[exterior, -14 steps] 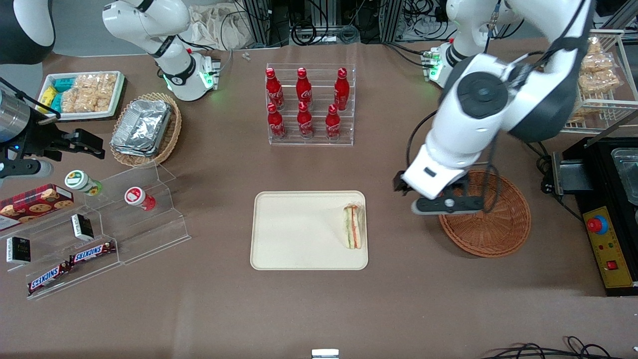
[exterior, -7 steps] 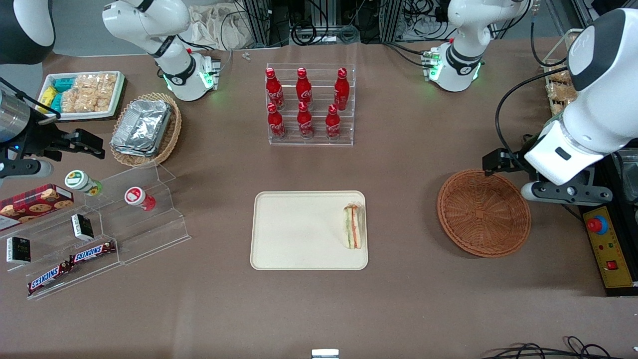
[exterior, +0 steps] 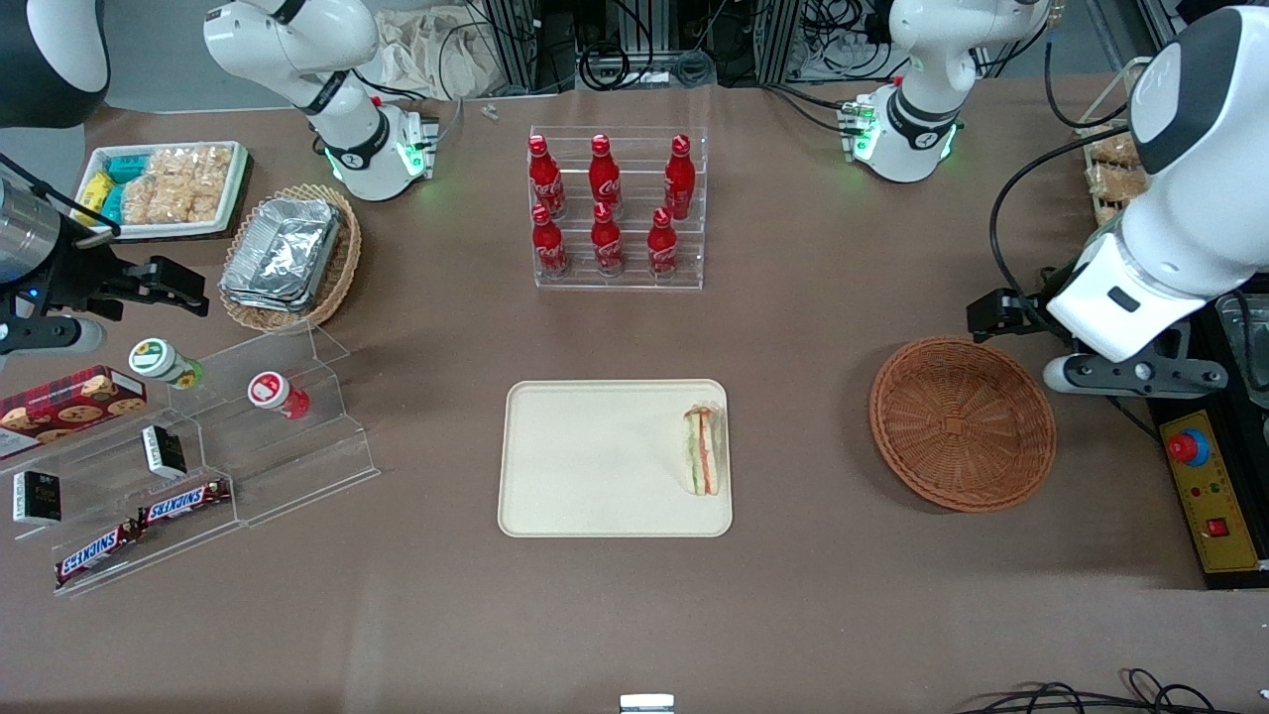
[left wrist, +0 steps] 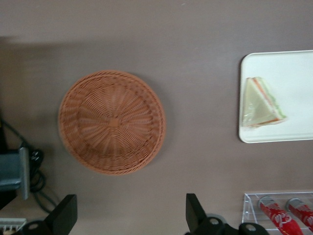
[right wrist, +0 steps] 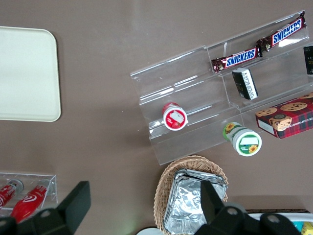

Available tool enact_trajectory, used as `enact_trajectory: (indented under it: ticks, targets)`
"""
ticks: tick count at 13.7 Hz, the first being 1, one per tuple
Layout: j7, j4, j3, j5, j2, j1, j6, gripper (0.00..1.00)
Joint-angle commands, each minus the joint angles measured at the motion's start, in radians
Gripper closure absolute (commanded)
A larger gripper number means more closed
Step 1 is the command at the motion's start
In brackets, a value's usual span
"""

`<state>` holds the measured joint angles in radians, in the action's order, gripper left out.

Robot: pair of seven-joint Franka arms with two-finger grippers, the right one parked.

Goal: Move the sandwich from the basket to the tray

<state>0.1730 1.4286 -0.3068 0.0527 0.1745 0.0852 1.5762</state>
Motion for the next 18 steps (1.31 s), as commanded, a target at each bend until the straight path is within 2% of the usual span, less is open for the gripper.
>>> enact_trajectory:
  ticks: [1,3,6,11,18]
  targets:
    - [0.022,0.119,0.147,-0.017,-0.133,-0.128,-0.002,0.0]
    - [0.019,0.188,0.237,-0.033,-0.217,-0.191,-0.004,0.0]
    - [0.014,0.26,0.25,-0.033,-0.295,-0.2,-0.008,0.0]
    - [0.02,0.236,0.249,-0.034,-0.256,-0.199,0.034,0.0]
    - [0.008,0.182,0.247,-0.05,-0.24,-0.196,-0.022,0.0]
